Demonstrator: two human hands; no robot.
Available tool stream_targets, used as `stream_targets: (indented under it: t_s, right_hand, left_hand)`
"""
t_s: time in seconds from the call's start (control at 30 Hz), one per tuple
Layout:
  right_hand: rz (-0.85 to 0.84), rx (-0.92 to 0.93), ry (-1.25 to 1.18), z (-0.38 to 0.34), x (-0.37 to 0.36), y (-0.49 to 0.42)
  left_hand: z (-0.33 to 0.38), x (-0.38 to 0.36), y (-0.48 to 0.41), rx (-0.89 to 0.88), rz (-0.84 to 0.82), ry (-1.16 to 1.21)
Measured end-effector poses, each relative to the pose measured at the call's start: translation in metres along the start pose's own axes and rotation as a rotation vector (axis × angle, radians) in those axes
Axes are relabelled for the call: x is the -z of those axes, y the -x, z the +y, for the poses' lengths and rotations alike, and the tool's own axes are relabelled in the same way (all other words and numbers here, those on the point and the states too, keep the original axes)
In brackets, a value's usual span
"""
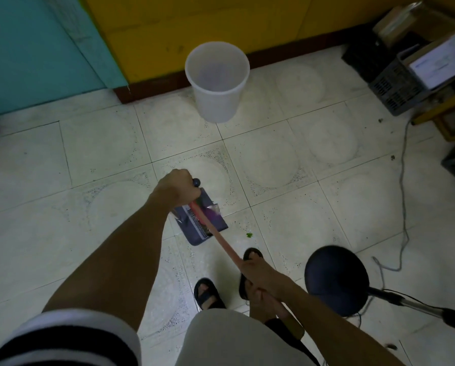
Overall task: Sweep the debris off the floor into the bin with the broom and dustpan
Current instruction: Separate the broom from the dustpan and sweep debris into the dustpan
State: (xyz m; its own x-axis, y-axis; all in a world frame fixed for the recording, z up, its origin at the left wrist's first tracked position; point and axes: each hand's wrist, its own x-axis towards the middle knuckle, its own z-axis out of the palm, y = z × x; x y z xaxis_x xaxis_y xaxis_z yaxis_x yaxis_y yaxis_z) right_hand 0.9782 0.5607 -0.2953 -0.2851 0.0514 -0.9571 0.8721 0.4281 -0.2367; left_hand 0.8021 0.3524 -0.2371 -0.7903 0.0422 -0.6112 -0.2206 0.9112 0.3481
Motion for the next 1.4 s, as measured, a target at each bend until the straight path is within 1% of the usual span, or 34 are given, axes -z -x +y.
stream_targets:
  t_s: [0.07,0.17,0.27,0.43,0.57,0.67,0.83,1.0,1.1,1.2,1.33,1.4]
  right_hand:
    - [0.007,0.014,0.003,-0.001,0.007,0.016]
    - [0.012,0.010,-0.109,0.007,0.029,0.038]
    - [0.017,0.064,-0.169,0.012,0.051,0.053]
    - [0.145,0.143,-0.035,0.006,0.086,0.044]
    - [0.168,0.165,0.003,-0.007,0.112,0.022]
    - [0.191,0.153,0.013,-0.019,0.118,0.006]
    - [0.175,0.078,0.021,-0.028,0.101,-0.015]
    - [0.103,0.051,0.101,-0.039,0.051,-0.015]
    - [0.063,0.006,0.005,-0.043,0.012,-0.014]
    - [0.039,-0.023,0.001,-0.050,-0.024,-0.009]
    - [-0.001,-0.065,-0.146,-0.057,-0.052,0.004]
    - [-0.007,-0.060,-0.165,-0.056,-0.061,0.008]
  left_hand:
    - [0.001,-0.001,0.003,-0.010,0.010,-0.005]
    - [0.003,0.000,0.010,-0.013,0.014,0.006]
    - [-0.002,0.000,0.008,0.048,0.063,0.002]
    - [-0.018,0.001,0.017,0.131,0.077,-0.022]
    - [-0.028,0.012,0.020,0.186,0.085,-0.052]
    - [-0.034,0.021,0.015,0.181,0.104,-0.091]
    - [-0.046,0.022,0.007,0.159,0.076,-0.140]
    - [-0.055,0.028,-0.002,0.117,0.048,-0.119]
    - [-0.055,0.030,-0.003,0.096,0.025,-0.086]
    - [-0.058,0.034,-0.002,0.081,0.027,-0.059]
    - [-0.061,0.041,0.003,0.034,0.037,-0.053]
    - [-0.061,0.041,0.006,0.007,0.036,-0.067]
